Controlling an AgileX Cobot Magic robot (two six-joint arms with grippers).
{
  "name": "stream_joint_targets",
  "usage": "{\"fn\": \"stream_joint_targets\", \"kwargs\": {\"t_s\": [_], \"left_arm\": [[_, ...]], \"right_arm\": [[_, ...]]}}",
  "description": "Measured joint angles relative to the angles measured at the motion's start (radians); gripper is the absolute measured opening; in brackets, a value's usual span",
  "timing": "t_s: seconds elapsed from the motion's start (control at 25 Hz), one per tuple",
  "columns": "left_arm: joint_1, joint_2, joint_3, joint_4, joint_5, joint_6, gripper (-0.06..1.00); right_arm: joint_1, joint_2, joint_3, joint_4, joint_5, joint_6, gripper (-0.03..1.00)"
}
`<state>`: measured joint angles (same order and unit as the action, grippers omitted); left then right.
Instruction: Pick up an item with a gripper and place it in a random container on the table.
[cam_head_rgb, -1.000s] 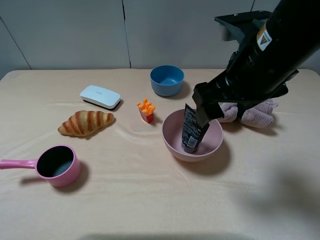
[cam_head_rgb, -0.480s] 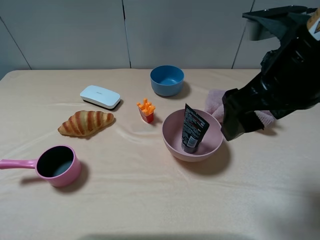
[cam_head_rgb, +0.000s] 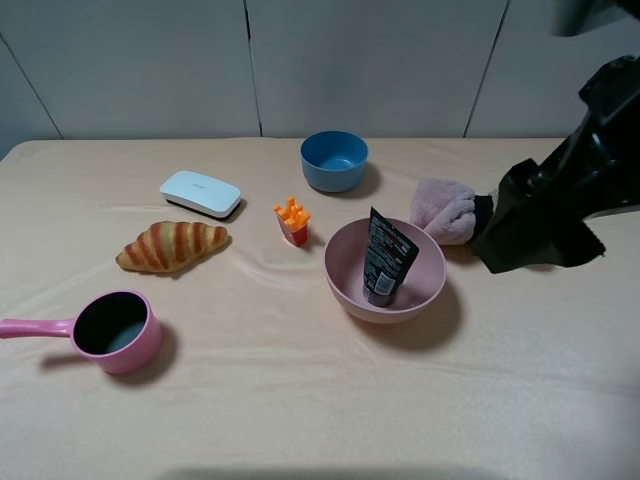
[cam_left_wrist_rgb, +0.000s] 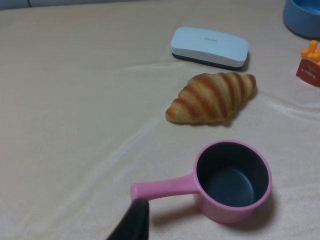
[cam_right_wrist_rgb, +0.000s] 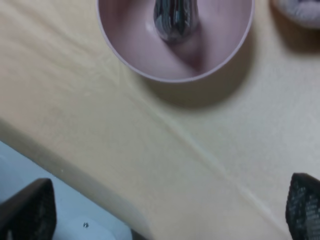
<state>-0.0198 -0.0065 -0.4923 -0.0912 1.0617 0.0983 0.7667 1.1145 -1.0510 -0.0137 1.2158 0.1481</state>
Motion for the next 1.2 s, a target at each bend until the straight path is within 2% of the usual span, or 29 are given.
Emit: {"fn": "stream_joint_targets", "kwargs": {"t_s": [0.24, 0.48, 0.56, 0.96, 1.2], "left_arm": [[0.0, 0.0, 0.0, 0.0, 0.0, 0.0, 1.0], [0.0, 0.0, 0.0, 0.0, 0.0, 0.0, 1.0], [0.0, 0.0, 0.0, 0.0, 0.0, 0.0, 1.0], [0.0, 0.0, 0.0, 0.0, 0.0, 0.0, 1.0], [0.0, 0.0, 0.0, 0.0, 0.0, 0.0, 1.0]], "right_arm": [[0.0, -0.124, 0.017, 0.0, 0.001, -0.015, 0.69], [-0.013, -0.303, 0.099, 0.003, 0.002, -0.017, 0.69], [-0.058, -0.356, 0.138, 0.014, 0.002, -0.018, 0.69], [-0.44, -0.683, 0.34, 0.025, 0.005, -0.018, 0.69], [-0.578, -0.874, 0.402, 0.026, -0.004, -0.018, 0.69]]}}
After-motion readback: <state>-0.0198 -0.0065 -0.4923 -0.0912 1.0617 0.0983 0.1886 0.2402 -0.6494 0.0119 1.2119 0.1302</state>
